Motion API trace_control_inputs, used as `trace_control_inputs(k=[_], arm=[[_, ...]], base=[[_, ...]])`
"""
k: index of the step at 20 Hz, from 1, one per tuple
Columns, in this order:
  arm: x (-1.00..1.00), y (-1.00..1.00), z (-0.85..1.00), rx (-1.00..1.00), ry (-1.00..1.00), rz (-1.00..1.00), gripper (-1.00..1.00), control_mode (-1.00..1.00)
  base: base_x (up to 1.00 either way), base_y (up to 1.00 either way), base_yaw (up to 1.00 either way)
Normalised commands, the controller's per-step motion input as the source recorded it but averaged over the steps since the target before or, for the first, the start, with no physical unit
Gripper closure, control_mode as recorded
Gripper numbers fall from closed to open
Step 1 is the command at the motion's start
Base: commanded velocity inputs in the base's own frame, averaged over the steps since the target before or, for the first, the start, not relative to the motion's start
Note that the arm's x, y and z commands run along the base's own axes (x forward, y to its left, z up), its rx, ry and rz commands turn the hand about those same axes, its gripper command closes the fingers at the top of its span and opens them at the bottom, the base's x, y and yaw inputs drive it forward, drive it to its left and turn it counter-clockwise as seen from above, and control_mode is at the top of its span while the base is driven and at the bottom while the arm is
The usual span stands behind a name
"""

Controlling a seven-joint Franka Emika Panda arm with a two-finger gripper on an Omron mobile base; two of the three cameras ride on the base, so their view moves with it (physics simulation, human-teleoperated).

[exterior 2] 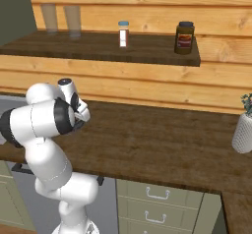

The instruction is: Pick up the bowls on the counter and stack them on top of one another in the open cabinet. Place the smaller bowl on top of the larger bowl.

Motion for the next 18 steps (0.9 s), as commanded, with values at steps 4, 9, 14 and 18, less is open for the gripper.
trace_control_inputs(k=[4,9,14,18], arm=[[-0.04,0.0,-0.03,0.0,0.02,0.0,1.0,-1.0],[0.0,0.0,-0.35,0.0,0.04,0.0,1.0,-1.0],[0.0,0.0,-0.03,0.0,0.01,0.0,-1.0,-1.0],[0.0,0.0,0.0,0.0,0.0,0.0,-1.0,-1.0]], base=[[0.0,0.0,0.0],[0.0,0.0,0.0],[0.0,0.0,0.0],[0.0,0.0,0.0]])
